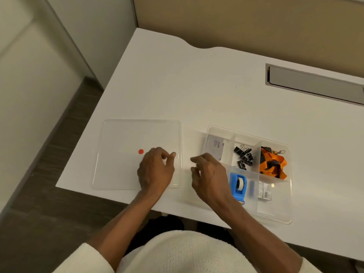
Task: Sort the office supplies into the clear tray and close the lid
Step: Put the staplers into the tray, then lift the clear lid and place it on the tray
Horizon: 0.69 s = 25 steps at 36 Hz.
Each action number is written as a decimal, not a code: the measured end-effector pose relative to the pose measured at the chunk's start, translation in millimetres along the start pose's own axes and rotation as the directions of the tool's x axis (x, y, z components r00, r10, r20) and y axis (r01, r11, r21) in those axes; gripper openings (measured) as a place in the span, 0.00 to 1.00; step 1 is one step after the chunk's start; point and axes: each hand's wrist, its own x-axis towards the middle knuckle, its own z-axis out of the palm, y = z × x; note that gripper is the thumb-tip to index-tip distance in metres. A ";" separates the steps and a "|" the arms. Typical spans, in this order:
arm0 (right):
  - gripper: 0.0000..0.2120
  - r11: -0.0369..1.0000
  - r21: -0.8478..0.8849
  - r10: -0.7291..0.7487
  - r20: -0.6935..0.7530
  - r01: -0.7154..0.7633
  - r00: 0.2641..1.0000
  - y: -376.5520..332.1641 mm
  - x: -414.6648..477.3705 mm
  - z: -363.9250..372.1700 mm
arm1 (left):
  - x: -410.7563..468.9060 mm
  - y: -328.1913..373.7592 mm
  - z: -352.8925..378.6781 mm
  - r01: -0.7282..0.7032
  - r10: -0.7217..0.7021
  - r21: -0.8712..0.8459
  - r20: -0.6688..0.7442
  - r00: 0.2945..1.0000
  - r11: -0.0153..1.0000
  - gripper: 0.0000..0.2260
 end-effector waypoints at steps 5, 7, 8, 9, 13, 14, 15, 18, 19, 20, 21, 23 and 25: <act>0.30 0.993 0.022 0.109 0.213 -0.116 0.971 -31.1 35.7 25.0 | 43.3 -59.0 -36.4 0.257 -0.227 0.215 -0.154 0.961 0.942 0.29; 0.37 0.985 -0.026 0.171 0.318 -0.172 0.932 -42.1 45.4 40.0 | 54.6 -78.6 -46.1 0.392 -0.370 0.264 -0.129 0.920 0.881 0.39; 0.41 0.978 -0.044 0.206 0.359 -0.204 0.910 -46.9 48.8 47.5 | 58.1 -86.4 -48.7 0.435 -0.422 0.262 -0.104 0.900 0.862 0.43; 0.44 0.971 -0.061 0.238 0.388 -0.233 0.891 -51.1 51.3 54.5 | 60.5 -92.8 -49.9 0.459 -0.455 0.255 -0.078 0.887 0.851 0.45; 0.47 0.958 -0.076 0.283 0.396 -0.276 0.874 -59.7 54.5 71.3 | 61.7 -96.5 -48.8 0.465 -0.469 0.221 -0.037 0.882 0.857 0.46; 0.45 0.959 -0.056 0.280 0.373 -0.279 0.885 -60.3 54.2 71.9 | 61.5 -93.6 -48.5 0.459 -0.461 0.211 -0.045 0.886 0.863 0.45; 0.44 0.957 -0.021 0.278 0.350 -0.289 0.895 -60.3 53.8 71.6 | 61.8 -90.5 -48.4 0.455 -0.455 0.203 -0.050 0.889 0.867 0.44; 0.43 0.936 0.088 0.300 0.304 -0.341 0.904 -59.4 54.6 66.2 | 64.7 -84.4 -51.4 0.475 -0.473 0.189 -0.056 0.879 0.859 0.43; 0.44 0.925 0.130 0.308 0.297 -0.357 0.904 -59.2 55.1 62.5 | 66.3 -84.8 -52.5 0.484 -0.481 0.169 -0.064 0.875 0.859 0.41; 0.44 0.913 0.174 0.310 0.293 -0.369 0.904 -58.7 55.9 58.6 | 68.1 -85.8 -54.2 0.491 -0.485 0.139 -0.072 0.871 0.860 0.40; 0.45 0.903 0.214 0.307 0.286 -0.373 0.908 -58.7 56.4 53.9 | 70.0 -86.7 -56.2 0.492 -0.485 0.109 -0.082 0.871 0.864 0.39; 0.45 0.894 0.269 0.290 0.260 -0.358 0.921 -60.5 56.2 43.4 | 73.3 -87.3 -60.8 0.483 -0.475 0.073 -0.105 0.874 0.873 0.38; 0.45 0.890 0.316 0.267 0.220 -0.328 0.938 -64.8 53.7 31.0 | 75.2 -83.2 -65.9 0.469 -0.459 0.061 -0.125 0.879 0.881 0.37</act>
